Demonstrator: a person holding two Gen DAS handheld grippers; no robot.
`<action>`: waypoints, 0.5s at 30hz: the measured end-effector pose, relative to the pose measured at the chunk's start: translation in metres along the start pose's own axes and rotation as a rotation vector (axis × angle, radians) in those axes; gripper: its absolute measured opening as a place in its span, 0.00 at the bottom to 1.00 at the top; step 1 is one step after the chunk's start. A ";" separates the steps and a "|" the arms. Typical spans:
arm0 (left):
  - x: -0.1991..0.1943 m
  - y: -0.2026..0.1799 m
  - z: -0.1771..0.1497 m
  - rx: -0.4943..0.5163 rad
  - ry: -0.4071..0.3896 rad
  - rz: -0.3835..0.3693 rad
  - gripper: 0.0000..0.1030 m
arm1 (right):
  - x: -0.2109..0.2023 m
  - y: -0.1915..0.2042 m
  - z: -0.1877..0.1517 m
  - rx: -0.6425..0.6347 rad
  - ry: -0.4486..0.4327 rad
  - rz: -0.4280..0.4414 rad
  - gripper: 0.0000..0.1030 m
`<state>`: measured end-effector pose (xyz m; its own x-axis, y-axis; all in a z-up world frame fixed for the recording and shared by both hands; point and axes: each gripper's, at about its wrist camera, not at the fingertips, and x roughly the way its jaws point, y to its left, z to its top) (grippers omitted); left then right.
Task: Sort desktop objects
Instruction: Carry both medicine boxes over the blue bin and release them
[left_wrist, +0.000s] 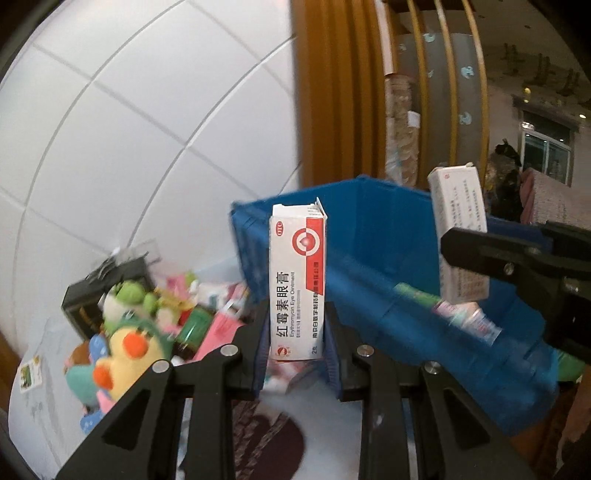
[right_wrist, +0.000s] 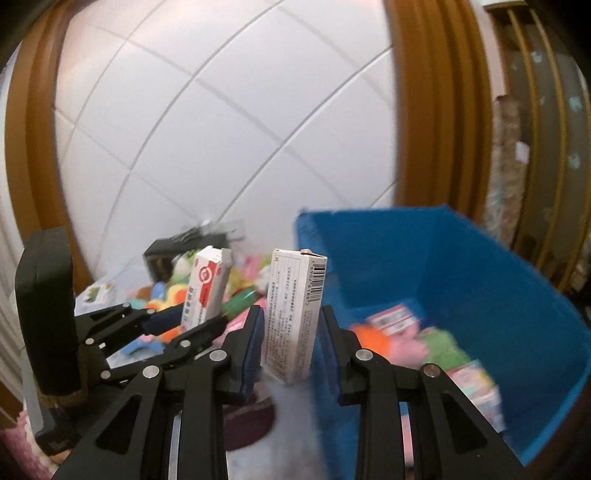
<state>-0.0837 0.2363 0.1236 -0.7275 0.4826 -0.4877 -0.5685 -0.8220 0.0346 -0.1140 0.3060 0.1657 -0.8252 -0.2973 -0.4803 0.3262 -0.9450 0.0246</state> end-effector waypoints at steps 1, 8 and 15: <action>0.003 -0.009 0.007 0.003 -0.001 -0.008 0.25 | -0.005 -0.012 0.005 -0.006 -0.011 -0.021 0.29; 0.041 -0.080 0.056 0.034 0.045 -0.060 0.25 | -0.003 -0.097 0.021 -0.026 0.001 -0.108 0.29; 0.094 -0.141 0.075 0.093 0.187 -0.079 0.25 | 0.026 -0.182 0.007 -0.004 0.116 -0.101 0.29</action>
<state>-0.1007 0.4204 0.1378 -0.6006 0.4728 -0.6448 -0.6600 -0.7484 0.0660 -0.1982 0.4689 0.1551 -0.7949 -0.1829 -0.5785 0.2465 -0.9686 -0.0324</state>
